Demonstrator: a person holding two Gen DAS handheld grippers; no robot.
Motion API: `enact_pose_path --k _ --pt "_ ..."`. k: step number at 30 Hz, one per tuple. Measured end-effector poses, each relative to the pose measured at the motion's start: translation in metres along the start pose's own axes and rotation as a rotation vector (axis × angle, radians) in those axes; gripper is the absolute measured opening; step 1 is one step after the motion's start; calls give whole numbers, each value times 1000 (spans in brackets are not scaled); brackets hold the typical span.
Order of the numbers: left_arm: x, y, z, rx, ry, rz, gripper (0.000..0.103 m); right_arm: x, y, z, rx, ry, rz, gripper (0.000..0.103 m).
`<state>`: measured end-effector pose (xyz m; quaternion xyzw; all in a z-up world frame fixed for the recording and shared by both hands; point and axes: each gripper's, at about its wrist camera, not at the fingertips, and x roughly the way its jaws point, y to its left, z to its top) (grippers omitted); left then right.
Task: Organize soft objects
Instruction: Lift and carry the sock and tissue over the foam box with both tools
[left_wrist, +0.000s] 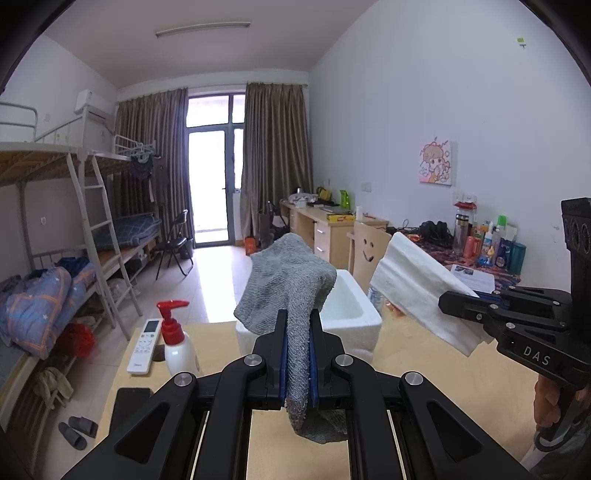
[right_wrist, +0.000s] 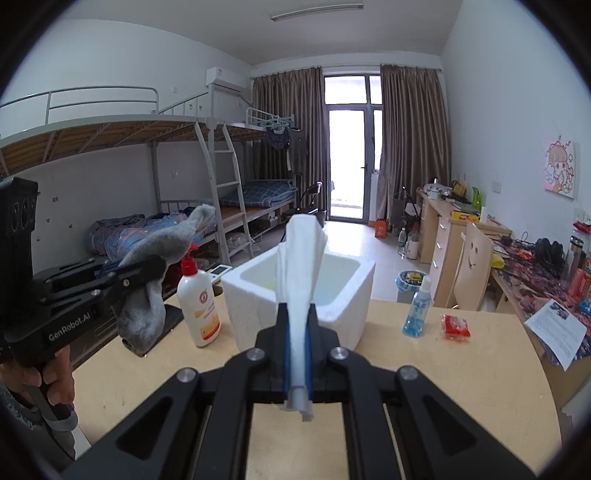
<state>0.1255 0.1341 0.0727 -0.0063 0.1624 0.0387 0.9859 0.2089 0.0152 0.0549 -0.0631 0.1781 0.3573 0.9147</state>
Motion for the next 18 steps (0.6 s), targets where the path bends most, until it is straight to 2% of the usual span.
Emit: enact_pose_path --k 18 --pt "47 14 29 12 8 5 9 62 -6 33 -5 60 -9 9"
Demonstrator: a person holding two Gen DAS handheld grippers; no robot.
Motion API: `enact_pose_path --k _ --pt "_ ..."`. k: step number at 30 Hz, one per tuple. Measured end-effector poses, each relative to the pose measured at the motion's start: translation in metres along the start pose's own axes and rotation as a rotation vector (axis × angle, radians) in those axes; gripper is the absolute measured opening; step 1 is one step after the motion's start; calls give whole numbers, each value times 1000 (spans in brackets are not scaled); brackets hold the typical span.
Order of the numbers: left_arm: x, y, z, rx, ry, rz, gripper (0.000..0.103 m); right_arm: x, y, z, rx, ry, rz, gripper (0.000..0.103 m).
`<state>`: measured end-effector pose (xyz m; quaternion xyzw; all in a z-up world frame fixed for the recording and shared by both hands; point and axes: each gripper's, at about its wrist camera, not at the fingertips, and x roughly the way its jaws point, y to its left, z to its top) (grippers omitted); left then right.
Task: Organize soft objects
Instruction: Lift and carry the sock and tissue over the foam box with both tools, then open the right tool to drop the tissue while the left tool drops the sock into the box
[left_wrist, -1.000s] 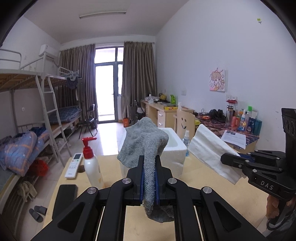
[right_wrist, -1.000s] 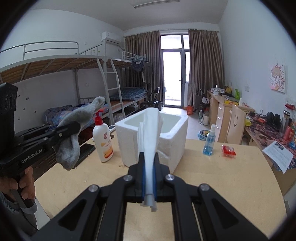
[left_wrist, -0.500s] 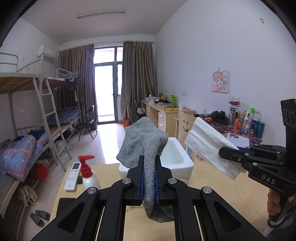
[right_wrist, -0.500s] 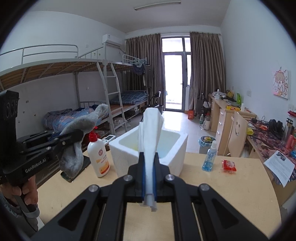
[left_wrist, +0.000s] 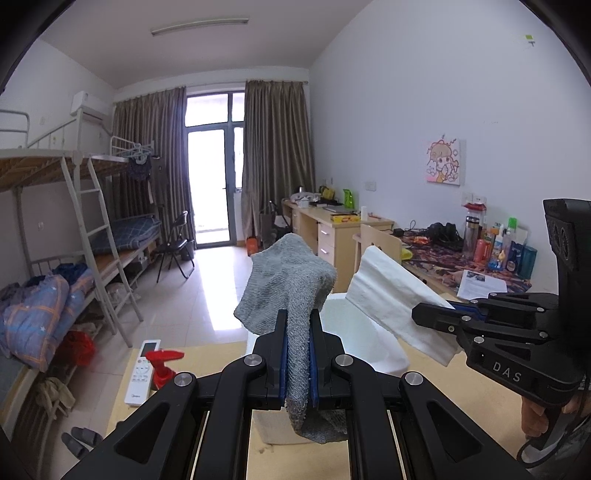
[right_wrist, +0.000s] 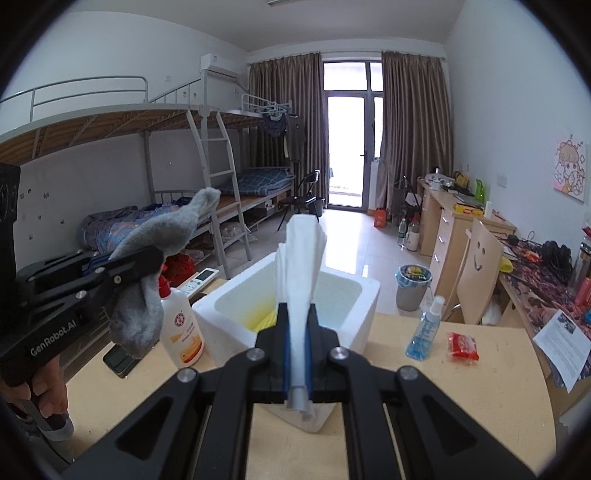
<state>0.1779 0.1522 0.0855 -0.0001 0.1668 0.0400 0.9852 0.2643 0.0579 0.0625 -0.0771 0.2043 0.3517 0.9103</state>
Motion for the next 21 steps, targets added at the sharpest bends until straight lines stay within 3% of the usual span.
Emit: enact_pose_path --k 21 --pt "33 23 7 -25 22 32 9 72 -5 13 2 89 24 9"
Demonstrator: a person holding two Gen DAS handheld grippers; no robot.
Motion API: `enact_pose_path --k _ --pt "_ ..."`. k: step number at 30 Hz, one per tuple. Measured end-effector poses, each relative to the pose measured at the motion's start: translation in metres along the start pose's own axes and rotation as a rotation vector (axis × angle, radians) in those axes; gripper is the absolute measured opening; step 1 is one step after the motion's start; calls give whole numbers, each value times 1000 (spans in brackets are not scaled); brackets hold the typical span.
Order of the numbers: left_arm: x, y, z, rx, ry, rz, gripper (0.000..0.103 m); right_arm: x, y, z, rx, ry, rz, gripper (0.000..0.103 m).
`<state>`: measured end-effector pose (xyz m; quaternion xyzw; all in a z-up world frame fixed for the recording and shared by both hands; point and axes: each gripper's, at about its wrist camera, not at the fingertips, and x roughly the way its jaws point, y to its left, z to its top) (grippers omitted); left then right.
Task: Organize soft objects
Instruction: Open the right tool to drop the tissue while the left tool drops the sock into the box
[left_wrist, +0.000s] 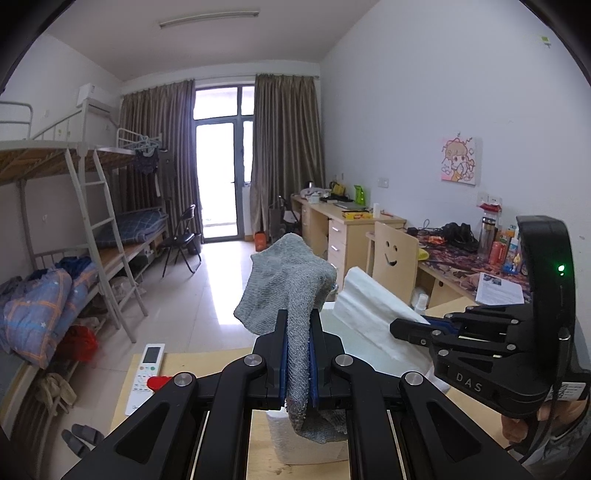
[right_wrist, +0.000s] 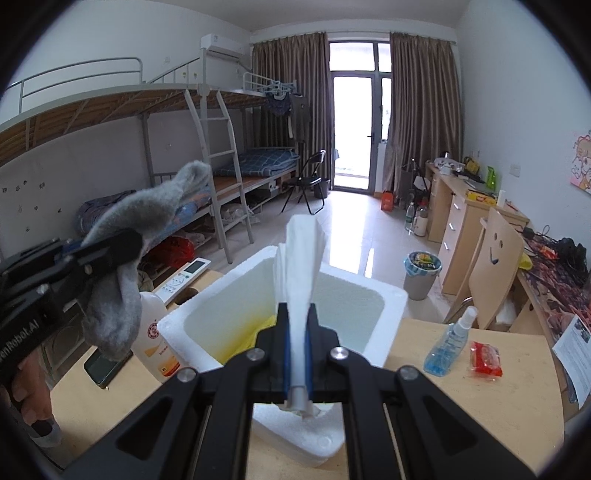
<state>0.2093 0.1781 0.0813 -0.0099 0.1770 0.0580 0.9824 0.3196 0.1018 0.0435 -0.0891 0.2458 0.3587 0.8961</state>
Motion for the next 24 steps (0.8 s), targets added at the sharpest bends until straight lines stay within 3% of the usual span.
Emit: enact_pose_path --k 5,6,9,10,14,18,24 --pt "2 -4 0 2 7 -1 9 10 0 0 -1 24 10 9" --pt "3 -5 0 4 9 -1 9 12 0 -1 -3 27 8 15" --pt "5 -4 0 4 16 -1 9 17 -1 -2 5 37 -1 61" --pt "5 -4 1 6 14 -1 9 18 -4 -2 17 37 2 69" --pt "6 -4 1 6 15 2 9 16 -7 -1 35 40 1 79" --pt "9 -6 1 12 26 0 9 9 -6 1 24 32 -6 95" --pt "19 -11 1 20 53 -11 9 -13 -12 -1 5 5 -20 98"
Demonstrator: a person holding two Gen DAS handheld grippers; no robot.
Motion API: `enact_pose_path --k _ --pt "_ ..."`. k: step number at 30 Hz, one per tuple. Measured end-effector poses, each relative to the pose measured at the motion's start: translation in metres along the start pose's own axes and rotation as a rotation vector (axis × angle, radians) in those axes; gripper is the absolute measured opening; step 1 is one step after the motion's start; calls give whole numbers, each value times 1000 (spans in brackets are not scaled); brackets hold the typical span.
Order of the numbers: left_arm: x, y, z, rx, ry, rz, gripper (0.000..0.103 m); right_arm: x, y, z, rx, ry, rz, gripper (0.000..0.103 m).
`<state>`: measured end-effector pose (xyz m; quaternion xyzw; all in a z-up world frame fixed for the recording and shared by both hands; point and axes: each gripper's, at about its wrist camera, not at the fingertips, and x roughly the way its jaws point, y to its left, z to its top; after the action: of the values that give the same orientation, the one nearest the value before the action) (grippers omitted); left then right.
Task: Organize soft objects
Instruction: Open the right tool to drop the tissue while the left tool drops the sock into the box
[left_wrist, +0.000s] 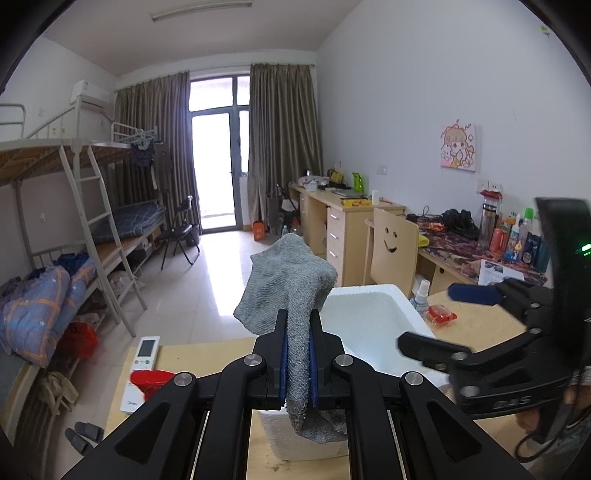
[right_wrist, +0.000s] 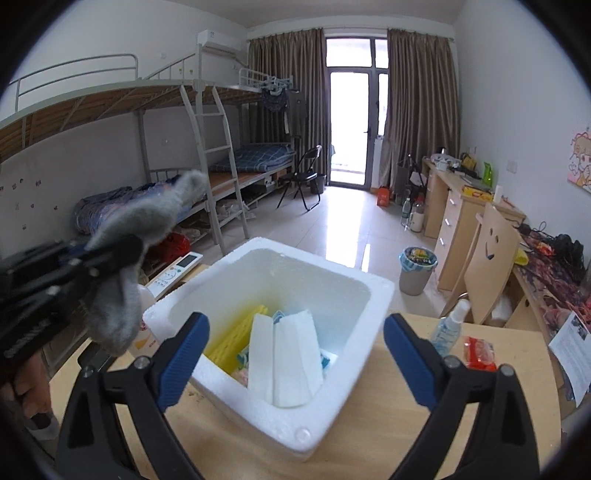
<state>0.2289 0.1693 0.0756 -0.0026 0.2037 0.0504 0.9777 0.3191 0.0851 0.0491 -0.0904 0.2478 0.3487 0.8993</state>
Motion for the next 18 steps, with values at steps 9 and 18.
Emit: enact_pose_path --k 9,18 --pt "14 -10 5 10 36 -32 9 -29 -15 -5 19 -38 -3 98" --pt "27 -29 6 25 43 -63 9 -51 -27 -17 42 -61 -37 99"
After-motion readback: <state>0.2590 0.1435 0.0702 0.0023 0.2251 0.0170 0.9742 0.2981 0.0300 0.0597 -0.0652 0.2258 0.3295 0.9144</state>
